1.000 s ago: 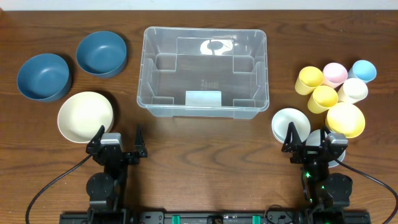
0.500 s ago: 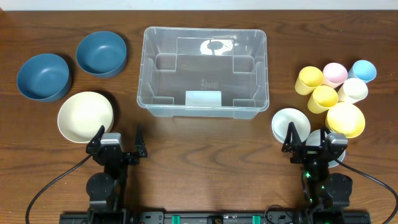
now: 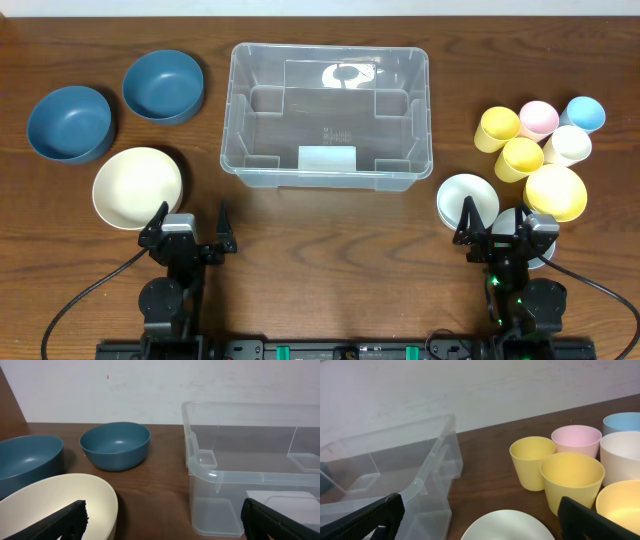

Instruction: Pack container

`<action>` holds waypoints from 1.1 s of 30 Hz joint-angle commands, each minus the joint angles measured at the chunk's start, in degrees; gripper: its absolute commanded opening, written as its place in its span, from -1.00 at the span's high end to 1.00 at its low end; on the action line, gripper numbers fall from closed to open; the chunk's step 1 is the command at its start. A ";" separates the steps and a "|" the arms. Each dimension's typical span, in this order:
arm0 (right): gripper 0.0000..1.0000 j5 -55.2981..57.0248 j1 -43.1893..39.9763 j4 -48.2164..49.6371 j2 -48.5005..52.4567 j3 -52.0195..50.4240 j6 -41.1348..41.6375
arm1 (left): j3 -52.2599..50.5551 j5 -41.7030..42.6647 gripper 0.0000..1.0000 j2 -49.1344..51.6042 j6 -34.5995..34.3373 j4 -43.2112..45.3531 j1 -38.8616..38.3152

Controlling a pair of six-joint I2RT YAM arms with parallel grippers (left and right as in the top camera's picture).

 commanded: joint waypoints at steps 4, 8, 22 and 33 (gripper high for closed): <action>-0.99 0.20 0.48 -0.26 -0.35 -0.11 -0.90 | -0.92 0.17 -0.96 -0.07 0.76 -2.08 0.33; -0.98 0.22 0.48 -0.24 -0.35 -0.11 -0.90 | -0.92 0.17 -0.96 -0.07 0.76 -2.08 0.33; -0.98 2.93 0.48 -0.28 -0.31 -0.11 -0.81 | -0.92 0.17 -0.96 -0.07 0.76 -2.08 0.33; -0.99 -2.54 0.48 -2.38 3.10 1.29 4.42 | -0.92 0.17 -0.96 -0.07 0.76 -2.08 0.33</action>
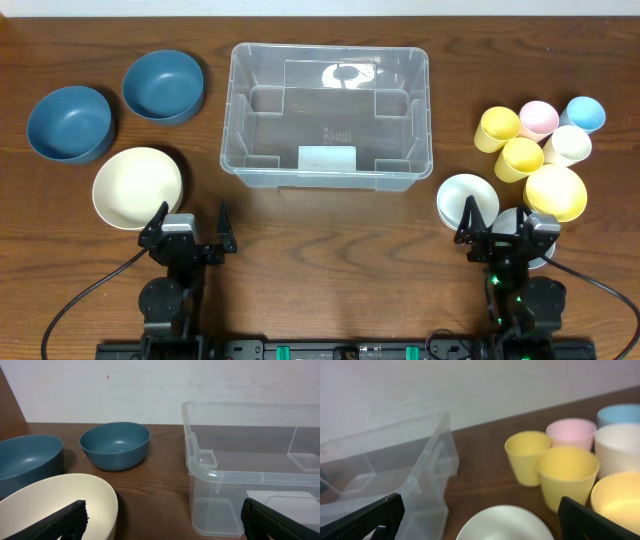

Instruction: Pack container

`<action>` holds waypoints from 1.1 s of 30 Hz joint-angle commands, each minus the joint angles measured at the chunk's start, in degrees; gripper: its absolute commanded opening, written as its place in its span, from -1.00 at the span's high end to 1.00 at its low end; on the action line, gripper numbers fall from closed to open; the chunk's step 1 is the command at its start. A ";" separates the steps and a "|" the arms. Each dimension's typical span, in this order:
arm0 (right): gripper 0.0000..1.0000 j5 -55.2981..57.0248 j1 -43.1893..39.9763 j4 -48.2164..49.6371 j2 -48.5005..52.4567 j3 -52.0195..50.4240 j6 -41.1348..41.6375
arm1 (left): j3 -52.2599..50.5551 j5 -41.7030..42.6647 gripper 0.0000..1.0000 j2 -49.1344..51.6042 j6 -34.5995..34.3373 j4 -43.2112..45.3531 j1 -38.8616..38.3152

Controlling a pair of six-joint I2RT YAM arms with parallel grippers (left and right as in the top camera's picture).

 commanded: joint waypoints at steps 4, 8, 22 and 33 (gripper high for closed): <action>-0.98 -8.31 0.48 -7.52 6.10 7.48 3.67 | -0.92 0.17 -0.96 -0.07 0.76 -2.08 0.33; -0.98 -8.41 0.48 -16.24 11.52 18.53 2.95 | -0.92 0.17 -0.96 -0.07 0.79 -2.08 0.33; -0.98 -4.04 0.48 -61.68 39.30 67.21 -3.19 | -0.92 0.17 -0.96 -0.07 0.76 -2.08 0.33; -0.99 -6.67 0.48 -81.66 54.03 82.93 -9.46 | -0.92 0.17 -0.96 -0.07 0.76 -2.08 0.33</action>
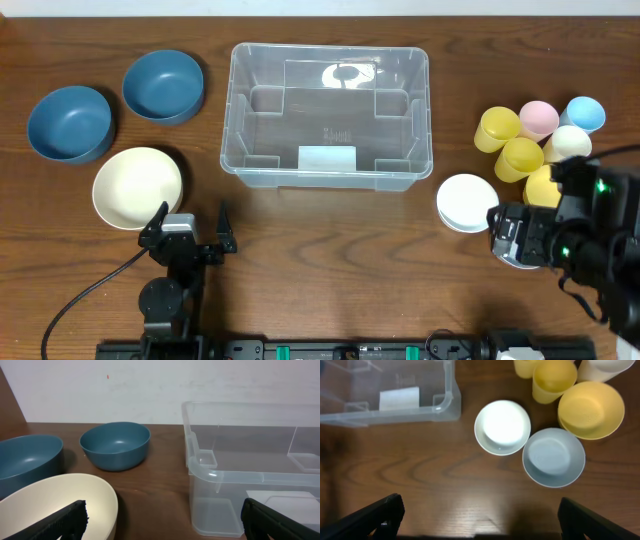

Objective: Pack container
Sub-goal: 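Move the right gripper over the white bowl and grasp its rim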

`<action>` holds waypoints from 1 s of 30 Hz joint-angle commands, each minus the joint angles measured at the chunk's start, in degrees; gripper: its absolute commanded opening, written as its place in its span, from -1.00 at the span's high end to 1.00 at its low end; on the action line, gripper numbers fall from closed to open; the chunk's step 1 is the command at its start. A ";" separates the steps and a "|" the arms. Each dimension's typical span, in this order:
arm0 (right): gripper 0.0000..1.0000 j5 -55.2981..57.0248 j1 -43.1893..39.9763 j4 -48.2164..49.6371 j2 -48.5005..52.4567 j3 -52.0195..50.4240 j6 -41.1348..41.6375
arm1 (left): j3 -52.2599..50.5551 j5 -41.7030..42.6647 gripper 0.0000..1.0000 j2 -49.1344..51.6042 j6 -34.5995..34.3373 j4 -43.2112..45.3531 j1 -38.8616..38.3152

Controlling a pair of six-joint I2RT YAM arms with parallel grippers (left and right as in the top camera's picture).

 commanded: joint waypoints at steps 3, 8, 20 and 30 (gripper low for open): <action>-0.99 -2.25 0.48 -0.57 1.73 0.87 -2.05 | -0.92 0.17 -0.96 -0.07 0.76 -2.03 0.33; -0.94 6.40 0.48 -1.60 2.78 0.79 3.34 | -0.92 0.17 -0.96 -0.07 0.76 -2.03 0.33; -0.98 20.24 0.48 11.96 9.11 -11.02 11.52 | -0.92 0.17 -0.96 -0.07 0.76 -2.03 0.33; -0.99 20.13 0.48 30.62 18.21 -26.01 10.86 | -0.92 0.17 -0.96 -0.07 0.76 -2.03 0.33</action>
